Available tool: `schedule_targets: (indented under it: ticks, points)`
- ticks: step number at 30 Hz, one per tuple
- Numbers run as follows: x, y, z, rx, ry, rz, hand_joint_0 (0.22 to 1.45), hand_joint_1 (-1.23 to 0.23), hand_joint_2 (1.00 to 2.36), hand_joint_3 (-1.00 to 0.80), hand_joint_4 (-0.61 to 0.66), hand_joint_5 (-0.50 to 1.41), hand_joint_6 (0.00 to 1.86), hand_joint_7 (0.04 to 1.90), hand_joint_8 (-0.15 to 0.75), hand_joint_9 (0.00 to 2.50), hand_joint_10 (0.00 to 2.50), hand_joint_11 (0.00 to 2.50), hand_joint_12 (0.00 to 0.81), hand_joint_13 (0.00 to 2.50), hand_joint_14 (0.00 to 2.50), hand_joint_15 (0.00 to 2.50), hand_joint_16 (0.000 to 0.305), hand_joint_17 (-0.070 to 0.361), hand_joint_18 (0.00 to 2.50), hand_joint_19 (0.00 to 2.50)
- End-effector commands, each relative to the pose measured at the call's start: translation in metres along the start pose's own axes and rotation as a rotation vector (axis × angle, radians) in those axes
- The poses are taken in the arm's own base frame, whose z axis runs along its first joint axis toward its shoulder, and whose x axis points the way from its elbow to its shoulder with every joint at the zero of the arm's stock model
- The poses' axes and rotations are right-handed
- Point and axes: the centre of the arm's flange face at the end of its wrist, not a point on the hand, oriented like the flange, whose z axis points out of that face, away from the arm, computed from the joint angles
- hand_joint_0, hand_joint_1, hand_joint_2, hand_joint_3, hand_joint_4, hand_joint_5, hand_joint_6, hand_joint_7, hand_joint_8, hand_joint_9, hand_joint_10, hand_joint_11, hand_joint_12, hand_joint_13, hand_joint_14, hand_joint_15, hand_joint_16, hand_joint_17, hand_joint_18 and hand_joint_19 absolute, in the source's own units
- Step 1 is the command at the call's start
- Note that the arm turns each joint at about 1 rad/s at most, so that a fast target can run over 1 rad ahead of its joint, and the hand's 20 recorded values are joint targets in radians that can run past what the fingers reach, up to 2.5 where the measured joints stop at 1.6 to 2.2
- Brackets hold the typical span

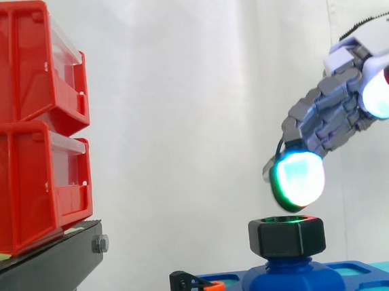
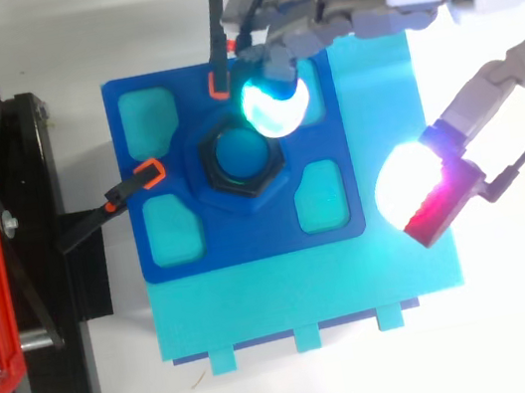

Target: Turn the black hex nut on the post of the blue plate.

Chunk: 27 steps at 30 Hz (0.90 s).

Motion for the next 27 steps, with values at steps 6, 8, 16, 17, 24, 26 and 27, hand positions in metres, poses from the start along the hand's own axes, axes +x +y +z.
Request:
schedule_targets:
  ticks: [6,8,16,17,24,26,27]
  points:
    - [-0.019,0.016,-0.011,0.031,-0.062,0.005,0.47,-0.46,1.00,-0.50,0.45,-0.24,0.50,0.87,0.435,0.25,0.00,0.00,0.524,0.29,0.00,0.34,0.063,0.142,0.09,0.25]
    - [-0.022,0.021,-0.010,0.030,-0.070,0.013,0.47,-0.46,1.00,-0.50,0.44,-0.24,0.50,0.87,0.435,0.25,0.00,0.00,0.526,0.30,0.00,0.34,0.063,0.142,0.09,0.24]
    - [-0.025,0.034,-0.005,0.047,-0.105,0.038,0.47,-0.46,1.00,-0.50,0.44,-0.24,0.50,0.87,0.436,0.25,0.00,0.00,0.525,0.30,0.00,0.34,0.063,0.142,0.10,0.24]
    - [-0.024,0.035,-0.003,0.048,-0.108,0.038,0.47,-0.46,1.00,-0.50,0.44,-0.24,0.50,0.87,0.436,0.25,0.00,0.00,0.525,0.30,0.00,0.34,0.063,0.142,0.10,0.23]
    - [-0.003,0.035,0.032,0.003,-0.149,0.058,0.47,-0.47,1.00,-0.50,0.46,-0.25,0.50,0.74,0.433,0.24,0.00,0.00,0.528,0.29,0.00,0.34,0.064,0.143,0.09,0.23]
    - [-0.001,0.037,0.034,-0.004,-0.154,0.059,0.46,-0.47,1.00,-0.50,0.46,-0.25,0.50,0.71,0.434,0.23,0.00,0.00,0.532,0.28,0.00,0.34,0.065,0.146,0.08,0.23]
    - [0.006,0.034,0.041,-0.004,-0.148,0.060,0.46,-0.47,1.00,-0.50,0.46,-0.25,0.50,0.70,0.434,0.23,0.00,0.00,0.531,0.28,0.00,0.33,0.065,0.146,0.08,0.23]
